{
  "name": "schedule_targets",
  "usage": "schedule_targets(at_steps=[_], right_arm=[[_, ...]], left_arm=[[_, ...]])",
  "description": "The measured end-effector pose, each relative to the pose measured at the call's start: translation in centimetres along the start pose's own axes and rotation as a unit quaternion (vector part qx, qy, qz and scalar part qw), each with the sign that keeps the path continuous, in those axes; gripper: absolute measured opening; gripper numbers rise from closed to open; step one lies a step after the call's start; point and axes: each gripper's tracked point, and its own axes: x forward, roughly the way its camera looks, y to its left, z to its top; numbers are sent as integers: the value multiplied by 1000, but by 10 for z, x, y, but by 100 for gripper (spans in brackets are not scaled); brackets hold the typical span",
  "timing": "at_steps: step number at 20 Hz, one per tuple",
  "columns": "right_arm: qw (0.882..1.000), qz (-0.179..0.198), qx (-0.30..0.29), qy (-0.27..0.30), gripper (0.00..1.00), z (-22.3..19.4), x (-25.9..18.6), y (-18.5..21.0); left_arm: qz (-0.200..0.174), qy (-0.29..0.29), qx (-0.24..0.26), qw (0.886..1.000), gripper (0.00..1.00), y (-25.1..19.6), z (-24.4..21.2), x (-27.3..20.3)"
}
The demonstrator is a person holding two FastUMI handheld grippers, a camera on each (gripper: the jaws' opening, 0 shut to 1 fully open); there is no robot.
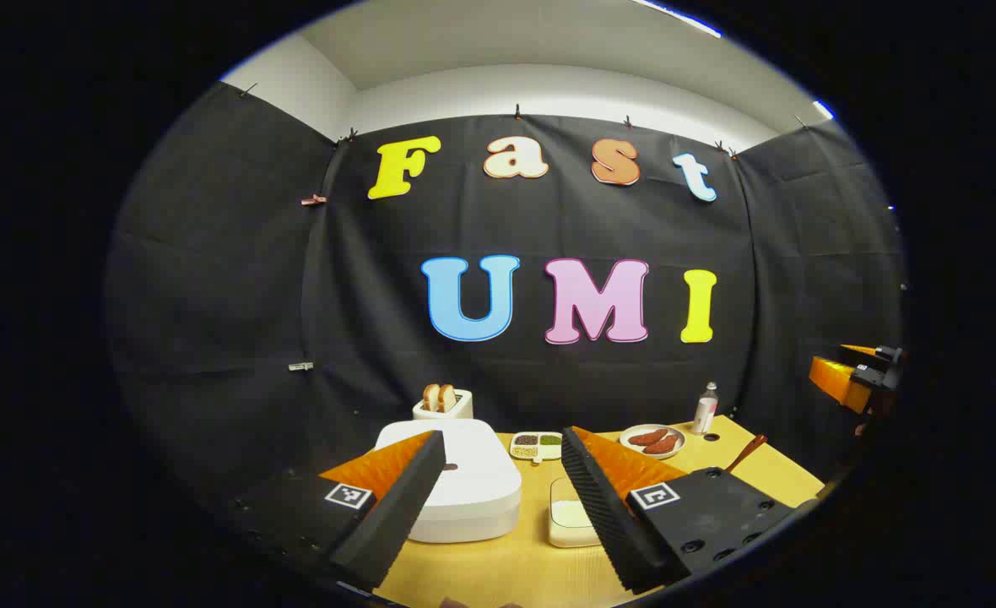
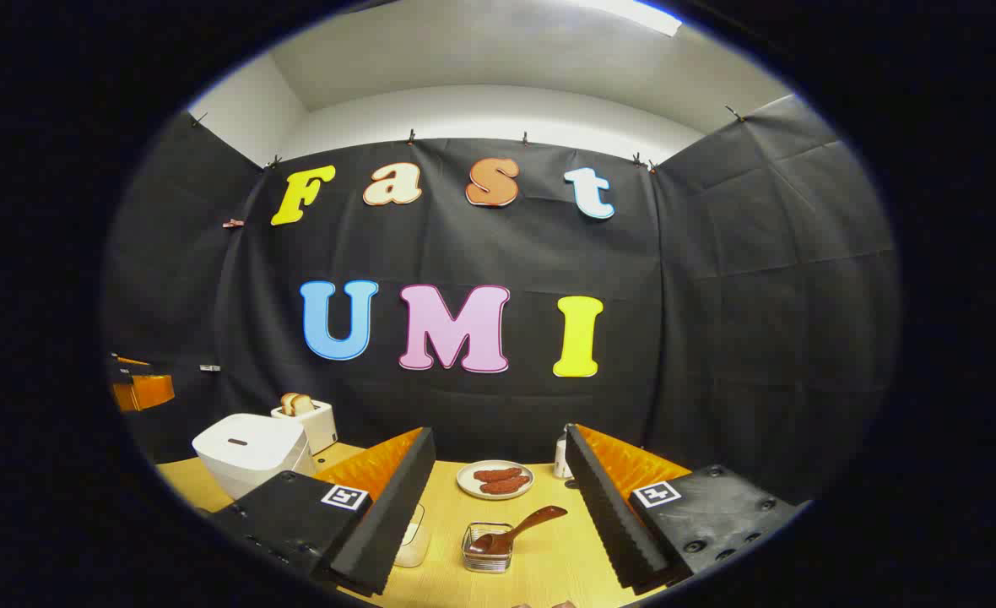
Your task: Close the left gripper, press the button to open the rice cooker; take a wooden spoon from the chopstick holder with the right hand, scoop a spoonful of rice and pour it into the rice cooker, then put the wooden spoon back into the chopstick holder.
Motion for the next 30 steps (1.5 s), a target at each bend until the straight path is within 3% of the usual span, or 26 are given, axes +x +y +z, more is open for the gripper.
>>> schedule_targets(at_steps=[4, 10, 18, 30], right_arm=[[999, -35, -12, -10, 98, 5, -18, 5], [997, -71, -7, -1, 98, -4, -37, 27], [998, -62, -4, 11, 98, -11, -45, 61], [997, -68, 1, 31, 98, -23, -49, 67]], left_arm=[[-17, 8, -24, 1000, 95, 13, -11, 3], [-49, 16, -12, 999, 95, 42, -28, 6], [-42, 30, -17, 999, 96, 72, -39, 7], [-31, 45, -15, 998, 96, 89, -40, 40]])
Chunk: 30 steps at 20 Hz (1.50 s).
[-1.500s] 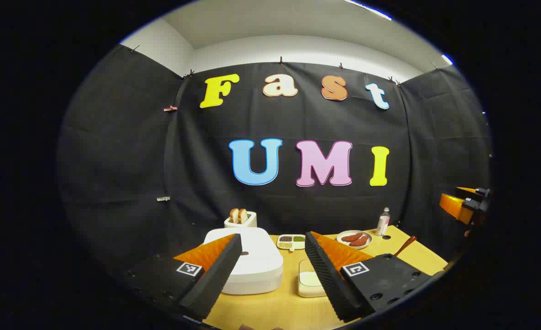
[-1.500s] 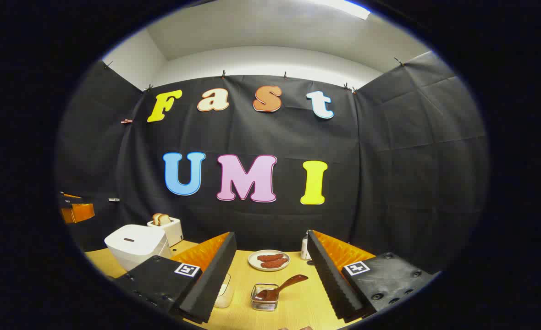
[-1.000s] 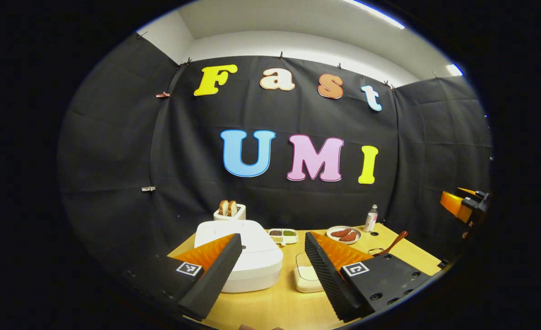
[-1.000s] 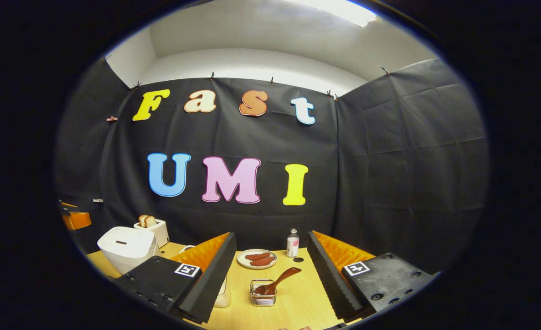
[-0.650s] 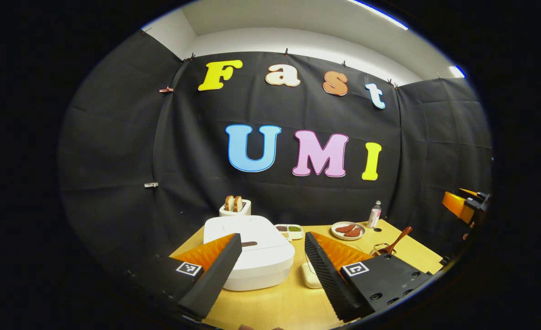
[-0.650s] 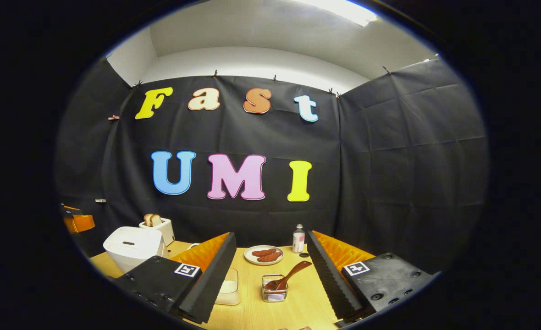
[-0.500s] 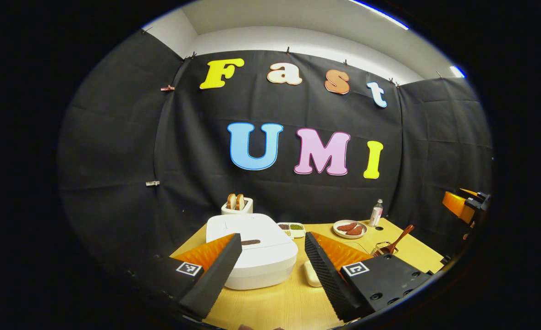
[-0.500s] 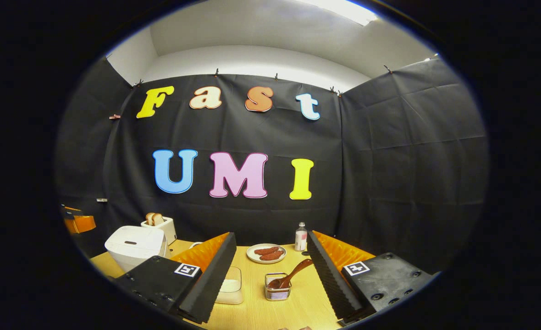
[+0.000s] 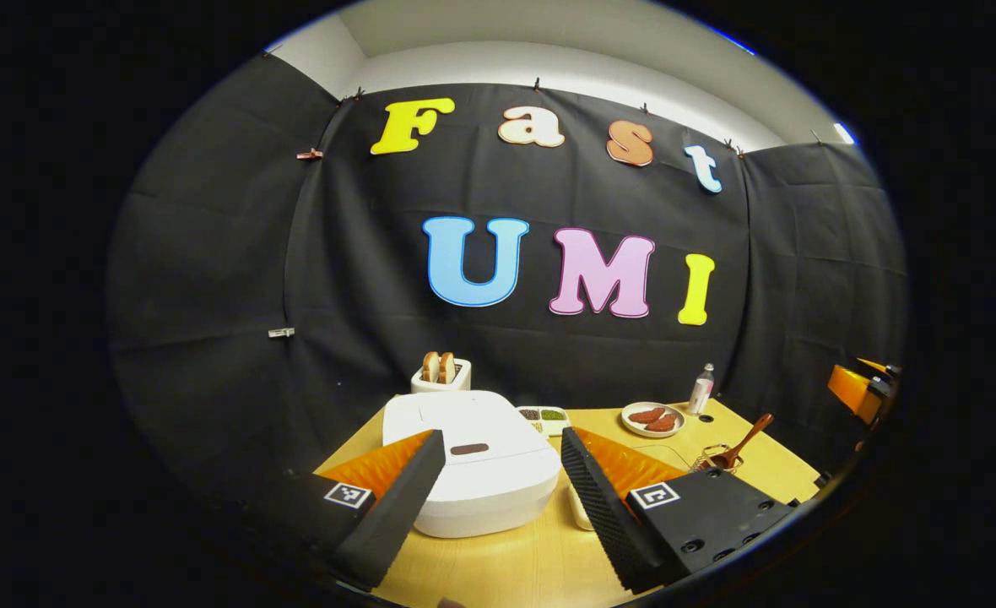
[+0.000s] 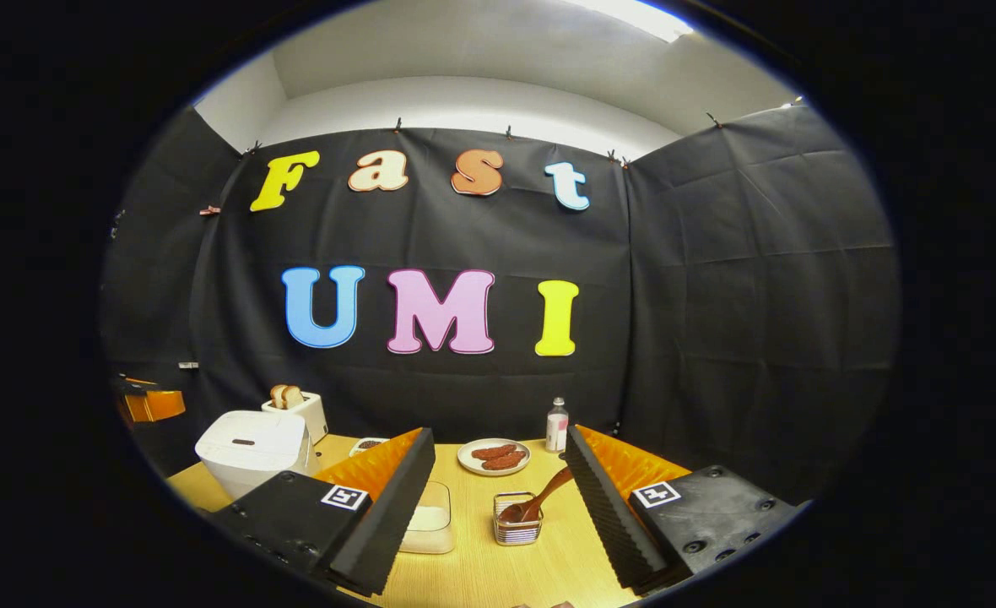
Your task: Close the left gripper, press the button to open the rice cooker; take a wooden spoon from the chopstick holder with the right hand, scoop a spoonful of rice and pour it into the rice cooker, then put the wooden spoon back into the chopstick holder.
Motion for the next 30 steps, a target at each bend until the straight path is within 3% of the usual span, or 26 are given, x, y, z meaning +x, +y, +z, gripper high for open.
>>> schedule_targets(at_steps=[5, 9, 13, 17, 22, 30], right_arm=[[1000, -17, -1, 4, 98, -4, -4, -13], [999, -31, -4, 15, 98, -12, -9, -24], [999, -44, -10, 23, 98, -16, -11, -33], [998, -49, -14, 31, 98, -20, -18, -38], [997, -64, -6, 49, 98, -29, -27, -47], [994, -82, 1, 68, 98, -43, -37, -53]], left_arm=[[5, 0, -8, 1000, 86, 11, 12, 29], [8, 18, -27, 999, 53, 22, 14, 62], [16, 56, -14, 998, 23, 29, -4, 102], [23, 133, -32, 990, 7, 35, -47, 134], [10, 189, -63, 980, 5, 35, -87, 161], [-1, 214, -68, 975, 6, 29, -117, 176]])
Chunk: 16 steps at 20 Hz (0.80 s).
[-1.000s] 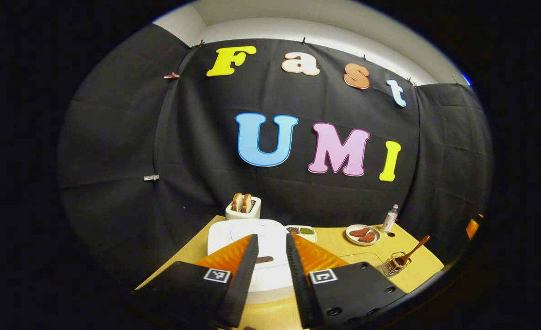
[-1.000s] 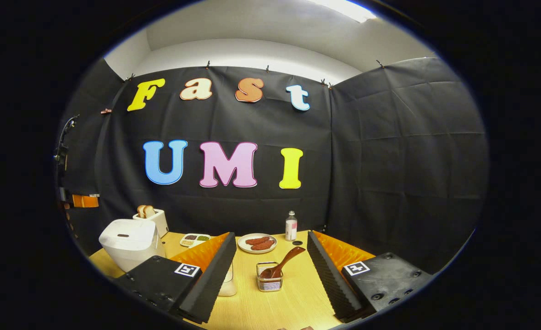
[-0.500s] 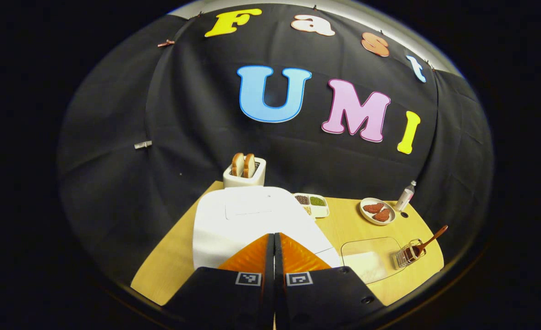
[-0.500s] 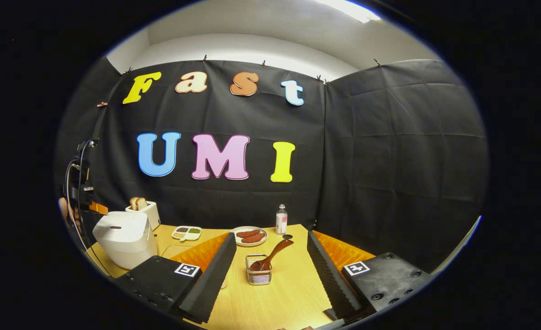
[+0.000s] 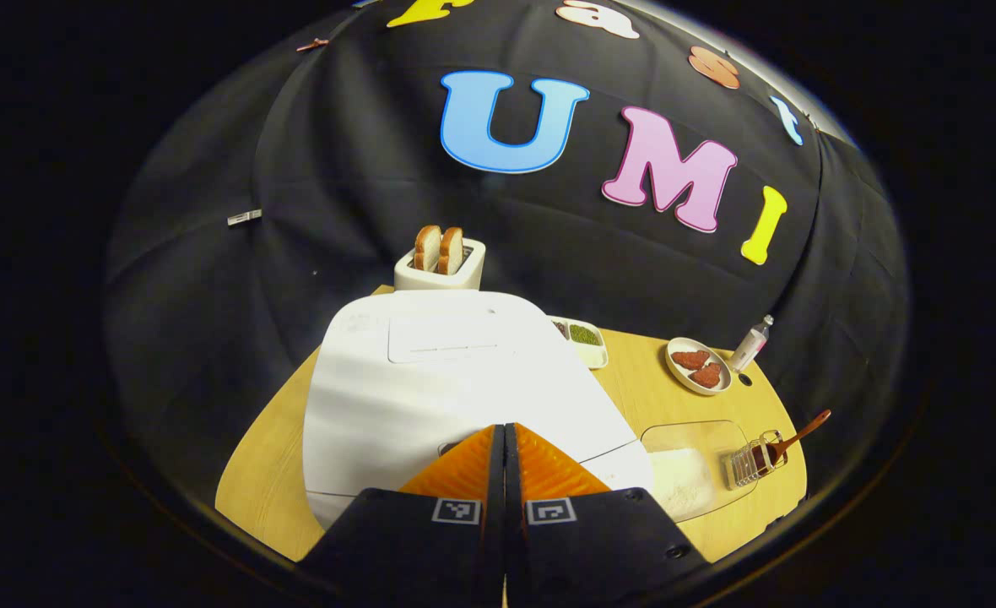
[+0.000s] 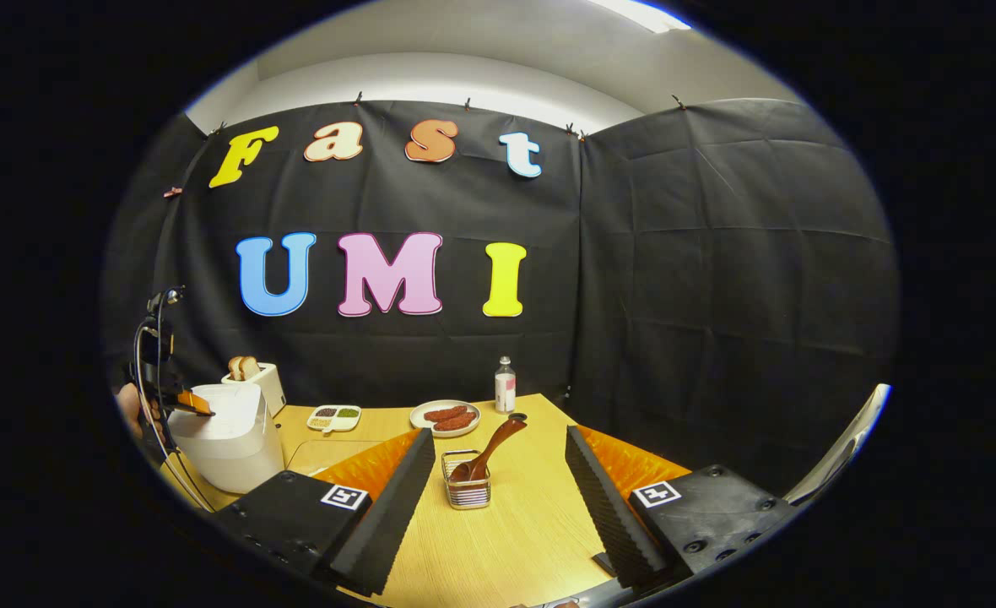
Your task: Close the left gripper, press the button to open the rice cooker; take a wooden spoon from the chopstick holder with the right hand, scoop a spoonful of rice and pour it into the rice cooker, then put the wooden spoon back into the chopstick holder.
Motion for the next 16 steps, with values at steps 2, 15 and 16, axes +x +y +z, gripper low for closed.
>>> schedule_targets(at_steps=[2, 15, 16], right_arm=[[1000, 1, 5, 6, 98, -3, 0, 2], [999, 44, 6, 27, 98, -8, 14, 13], [998, 49, 8, 27, 98, -7, 20, 14]], left_arm=[[3, 0, 5, 1000, 6, 0, -1, 0], [22, -151, 80, 985, 6, -24, 84, -66], [15, -171, 89, 981, 6, -38, 92, -84]])
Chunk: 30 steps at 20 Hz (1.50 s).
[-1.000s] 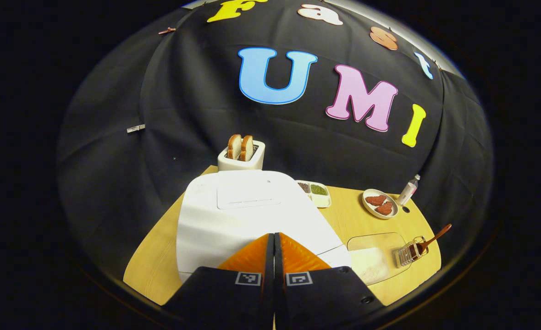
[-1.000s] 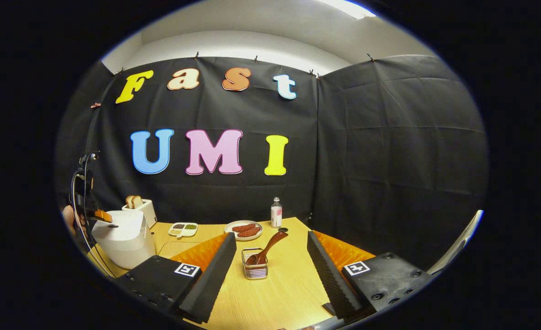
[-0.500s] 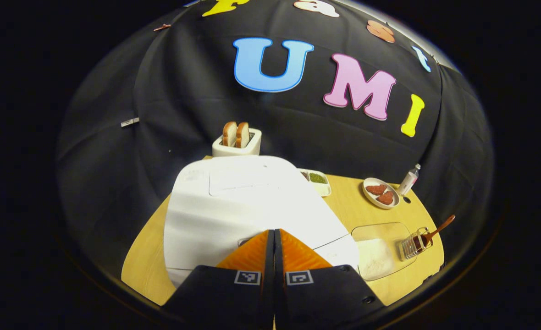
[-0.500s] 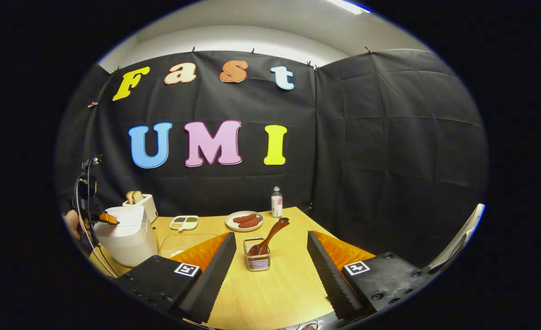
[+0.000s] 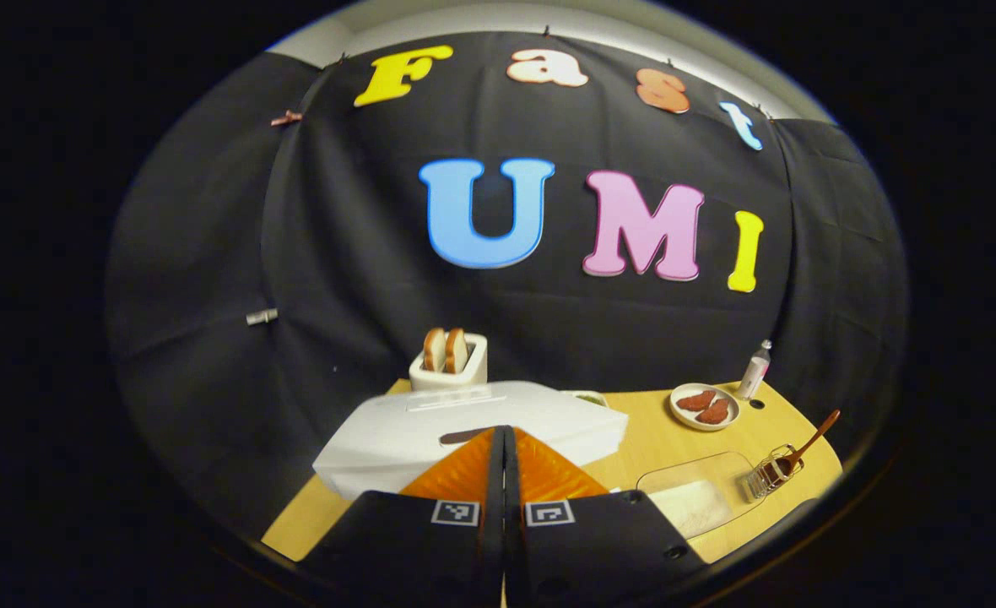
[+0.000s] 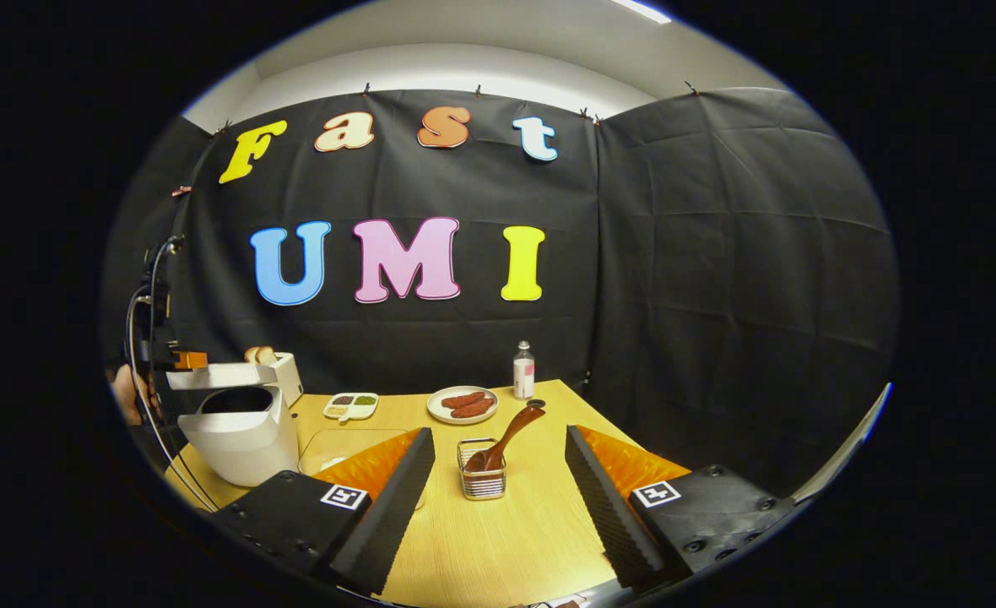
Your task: Close the left gripper, press the button to open the rice cooker; take a wooden spoon from the chopstick holder with the right hand, scoop a spoonful of rice and pour it into the rice cooker, then put the wooden spoon back into the chopstick holder.
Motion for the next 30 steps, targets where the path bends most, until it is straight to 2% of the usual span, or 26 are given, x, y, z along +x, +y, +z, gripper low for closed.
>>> schedule_targets(at_steps=[4, 6, 8, 11, 13, 17, 25, 30], right_arm=[[1000, 28, -7, 2, 98, -3, 33, 3], [999, 47, -8, 10, 98, -8, 48, 5], [998, 64, -5, 23, 98, -18, 62, 4], [995, 80, -13, 50, 98, -39, 81, -4], [994, 85, -8, 71, 98, -52, 93, -13], [989, 95, 13, 109, 97, -81, 121, -23], [977, 110, 66, 169, 99, -126, 195, -29], [972, 115, 89, 185, 99, -151, 240, -31]], left_arm=[[-1, -72, 7, 997, 7, -22, 40, -52], [-3, -81, 12, 997, 8, -34, 42, -73], [7, -74, 11, 997, 15, -39, 33, -87], [16, -42, 20, 999, 64, -56, 2, -98], [27, -24, 9, 999, 96, -65, -17, -106], [45, 14, -42, 998, 94, -85, -49, -124], [141, 51, -52, 987, 94, -79, -77, -156], [177, 69, -79, 978, 96, -95, -98, -169]])
